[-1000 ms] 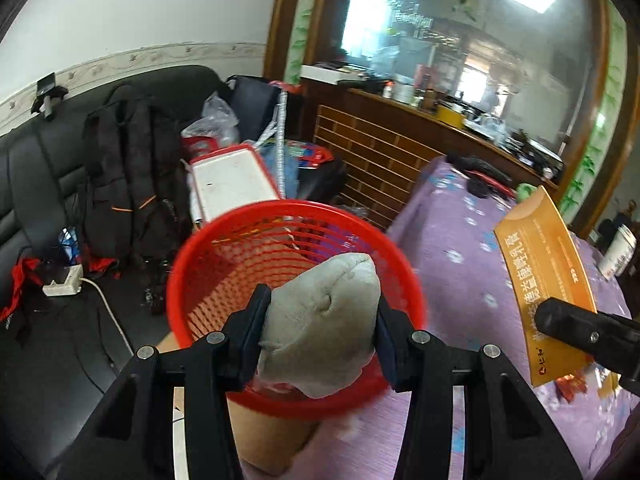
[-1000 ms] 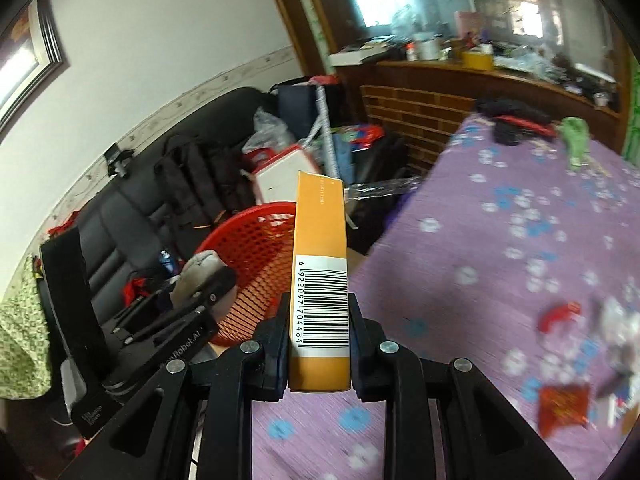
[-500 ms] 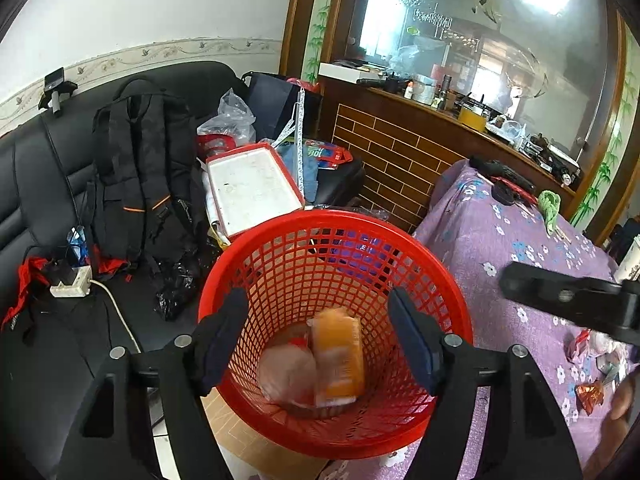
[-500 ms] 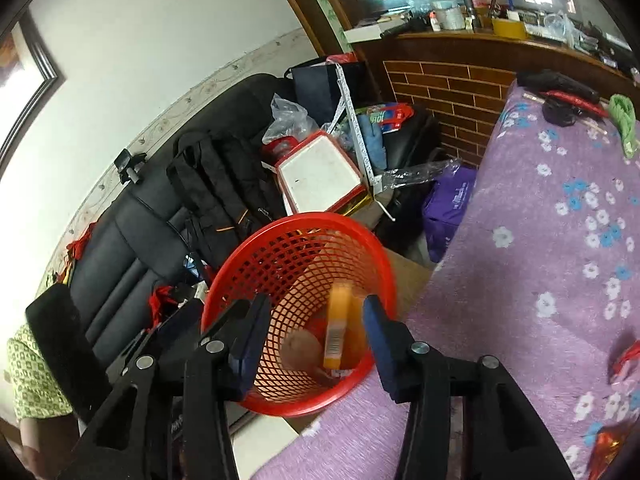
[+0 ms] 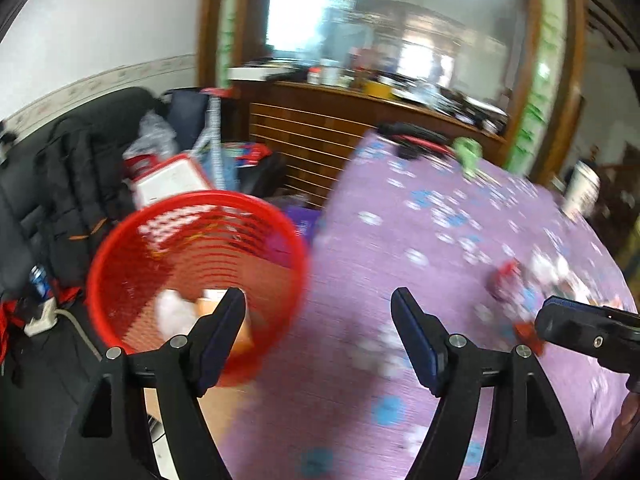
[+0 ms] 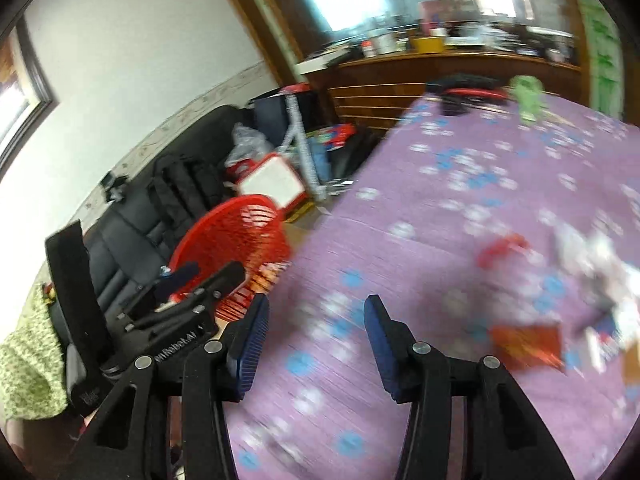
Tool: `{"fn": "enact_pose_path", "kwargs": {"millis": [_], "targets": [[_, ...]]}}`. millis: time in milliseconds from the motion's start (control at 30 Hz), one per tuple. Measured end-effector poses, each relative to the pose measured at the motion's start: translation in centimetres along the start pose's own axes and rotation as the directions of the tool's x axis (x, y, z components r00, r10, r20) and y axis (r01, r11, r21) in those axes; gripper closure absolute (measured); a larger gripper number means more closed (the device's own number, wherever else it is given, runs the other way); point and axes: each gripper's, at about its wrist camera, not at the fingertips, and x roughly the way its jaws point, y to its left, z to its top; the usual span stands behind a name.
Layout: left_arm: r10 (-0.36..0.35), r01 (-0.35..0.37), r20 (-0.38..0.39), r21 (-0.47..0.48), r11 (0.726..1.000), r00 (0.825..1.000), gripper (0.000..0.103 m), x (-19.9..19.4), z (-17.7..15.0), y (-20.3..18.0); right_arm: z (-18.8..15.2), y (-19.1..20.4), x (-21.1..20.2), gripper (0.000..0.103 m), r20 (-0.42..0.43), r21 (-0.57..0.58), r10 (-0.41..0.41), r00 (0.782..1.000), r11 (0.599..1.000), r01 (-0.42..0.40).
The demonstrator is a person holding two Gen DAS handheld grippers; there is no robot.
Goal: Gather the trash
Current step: 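Move both open tools back over the table, then grasp the red snack bag with left tool while right tool grasps the yellow round container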
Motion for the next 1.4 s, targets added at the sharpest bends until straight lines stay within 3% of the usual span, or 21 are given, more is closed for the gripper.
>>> {"fn": "enact_pose_path", "kwargs": {"millis": [167,333,500,700,800,1033,1167,1400], "targets": [[-0.088,0.092,-0.037,0.123,0.988,0.995,0.029,0.5,-1.6,-6.4,-2.8,-6.7,-4.8,0.05,0.037,0.125,-0.08,0.996,0.989,0.075],[-0.144,0.155,-0.059,0.27,0.95,0.988,0.029,0.2,-3.1,-12.7,-4.8,-13.0,-9.2,0.05,0.074,0.263,-0.163,0.984,0.955,0.138],[-0.179,0.199,-0.086,0.428,0.882,0.98,0.028,0.4,-3.8,-18.5,-5.6,-17.7,-12.4,0.05,0.095,0.377,-0.245,0.965,0.906,0.193],[-0.145,0.212,-0.16,0.583,0.784,0.976,0.028,3.2,-5.1,-23.4,-6.5,-21.0,-14.4,0.05,0.111,0.459,-0.275,0.955,0.867,0.197],[-0.114,0.196,-0.171,0.613,0.765,0.979,0.028,4.9,-5.6,-24.6,-6.6,-22.2,-14.5,0.05,0.099,0.486,-0.3,0.949,0.847,0.217],[-0.109,0.2,-0.188,0.583,0.787,0.976,0.03,7.1,-5.5,-25.4,-6.4,-23.9,-13.1,0.051,0.061,0.501,-0.332,0.941,0.826,0.259],[-0.114,0.225,-0.231,0.544,0.809,0.966,0.058,7.8,-5.2,-25.2,-5.7,-24.2,-11.9,0.055,0.044,0.486,-0.369,0.929,0.82,0.303],[-0.146,0.247,-0.246,0.453,0.856,0.958,0.069,7.7,-4.8,-23.8,-4.9,-24.8,-10.1,0.062,-0.004,0.459,-0.432,0.902,0.801,0.386]]}}
